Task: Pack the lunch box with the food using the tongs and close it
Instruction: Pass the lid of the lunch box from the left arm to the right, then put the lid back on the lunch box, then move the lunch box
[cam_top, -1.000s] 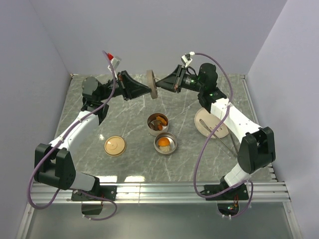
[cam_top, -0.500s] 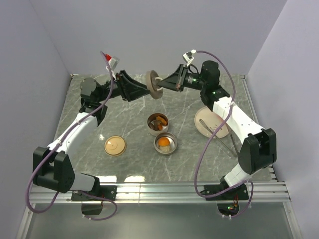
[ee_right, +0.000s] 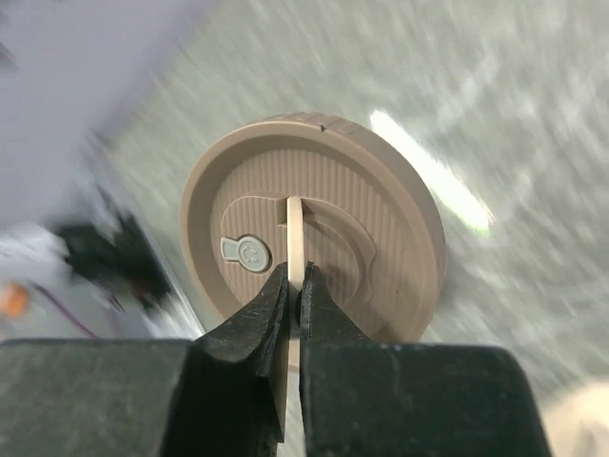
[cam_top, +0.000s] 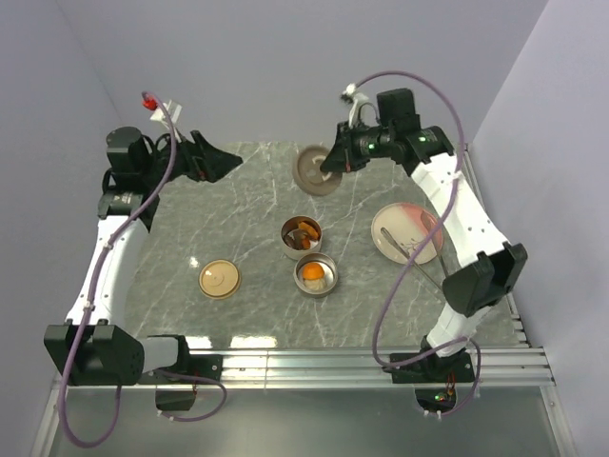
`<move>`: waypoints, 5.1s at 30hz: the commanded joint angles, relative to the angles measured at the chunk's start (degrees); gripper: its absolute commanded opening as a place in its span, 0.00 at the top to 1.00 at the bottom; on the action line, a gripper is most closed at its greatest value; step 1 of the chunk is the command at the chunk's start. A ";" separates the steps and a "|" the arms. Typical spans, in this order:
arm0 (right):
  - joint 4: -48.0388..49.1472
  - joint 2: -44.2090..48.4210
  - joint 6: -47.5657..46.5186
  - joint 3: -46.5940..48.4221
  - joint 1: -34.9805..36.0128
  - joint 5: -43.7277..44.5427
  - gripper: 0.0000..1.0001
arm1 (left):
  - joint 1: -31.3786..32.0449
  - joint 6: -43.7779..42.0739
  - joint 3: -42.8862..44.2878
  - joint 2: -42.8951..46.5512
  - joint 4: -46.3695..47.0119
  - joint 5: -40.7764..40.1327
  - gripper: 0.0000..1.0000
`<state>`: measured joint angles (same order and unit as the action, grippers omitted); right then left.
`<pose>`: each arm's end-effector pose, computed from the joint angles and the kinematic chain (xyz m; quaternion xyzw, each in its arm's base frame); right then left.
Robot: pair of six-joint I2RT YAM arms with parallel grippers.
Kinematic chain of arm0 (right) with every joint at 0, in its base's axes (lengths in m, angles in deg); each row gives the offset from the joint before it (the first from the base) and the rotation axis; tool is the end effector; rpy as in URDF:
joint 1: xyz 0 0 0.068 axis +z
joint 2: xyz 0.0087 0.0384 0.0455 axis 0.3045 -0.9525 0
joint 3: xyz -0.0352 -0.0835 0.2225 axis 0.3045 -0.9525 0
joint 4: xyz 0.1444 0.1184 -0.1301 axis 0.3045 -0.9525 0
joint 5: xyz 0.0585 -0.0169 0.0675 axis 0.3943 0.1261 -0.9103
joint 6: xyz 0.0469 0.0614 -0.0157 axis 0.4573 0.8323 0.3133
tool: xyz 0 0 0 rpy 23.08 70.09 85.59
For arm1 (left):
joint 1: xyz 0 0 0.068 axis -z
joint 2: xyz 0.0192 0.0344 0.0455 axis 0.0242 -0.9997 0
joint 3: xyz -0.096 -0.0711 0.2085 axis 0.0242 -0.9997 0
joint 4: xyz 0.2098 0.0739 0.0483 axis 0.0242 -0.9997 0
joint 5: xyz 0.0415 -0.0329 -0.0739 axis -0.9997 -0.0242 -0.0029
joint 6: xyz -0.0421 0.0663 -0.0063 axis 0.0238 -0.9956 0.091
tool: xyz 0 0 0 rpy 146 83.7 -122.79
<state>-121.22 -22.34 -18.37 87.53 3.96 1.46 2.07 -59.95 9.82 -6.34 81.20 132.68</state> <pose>0.3080 0.1687 0.3786 -0.2731 0.7924 0.3961 0.3750 0.2724 -0.0533 0.3818 0.1171 0.7186 -0.4355 0.5294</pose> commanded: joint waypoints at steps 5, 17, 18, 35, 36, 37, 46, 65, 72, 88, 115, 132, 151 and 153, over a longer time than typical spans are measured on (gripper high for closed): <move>-22.15 -2.71 -24.35 -3.33 6.41 10.23 1.00 | -6.57 -12.46 4.33 2.77 -16.10 -1.76 0.01; -10.83 3.71 -28.50 -24.78 16.45 21.77 1.00 | -6.75 -12.11 -1.48 8.58 -13.47 1.23 0.01; -10.12 3.89 -28.85 -26.09 16.71 22.12 1.00 | -6.67 -11.50 -1.30 7.97 -13.29 1.75 0.01; -6.77 -1.73 -30.34 -25.93 17.42 12.81 1.00 | -6.75 -9.38 -4.47 9.02 -9.07 3.61 0.01; -6.68 -2.00 -30.26 -26.02 17.51 12.81 1.00 | -6.75 -9.56 -4.47 8.93 -9.24 3.43 0.01; -6.33 -2.35 -30.34 -26.28 17.51 12.98 1.00 | -6.67 -9.56 -4.55 8.84 -9.25 3.34 0.01; -5.98 -5.07 -31.14 -25.32 17.59 10.09 1.00 | -6.75 -9.12 -5.44 8.05 -8.89 4.13 0.01; -5.10 -5.25 -32.45 -26.54 16.54 8.33 1.00 | -6.75 -9.56 -5.43 7.35 -9.42 4.48 0.01; -4.05 -4.37 -32.36 -28.21 15.48 7.27 1.00 | -6.67 -8.95 -5.96 7.17 -8.63 4.75 0.01; -4.48 -5.69 -32.63 -29.27 13.82 5.87 1.00 | -6.67 -8.42 -6.14 6.38 -7.49 5.54 0.01; -0.97 -6.48 -32.11 -33.84 13.11 3.05 1.00 | -6.67 -8.42 -6.14 5.94 -7.05 5.80 0.00; 0.79 -4.64 -16.90 -42.10 8.55 12.81 1.00 | -6.75 -8.94 -6.49 5.85 -7.05 5.54 0.01; -5.45 1.96 -24.10 -52.38 -2.18 22.31 1.00 | -6.75 -7.80 -7.54 4.80 -3.71 6.86 0.01; -5.89 1.78 -24.28 -51.60 -2.53 21.25 1.00 | -6.67 -7.80 -7.72 4.71 -3.53 6.94 0.01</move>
<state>-118.57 -17.20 -38.85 39.71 2.87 9.26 -4.55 -68.34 2.81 -1.68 74.69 137.79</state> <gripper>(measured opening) 0.050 0.994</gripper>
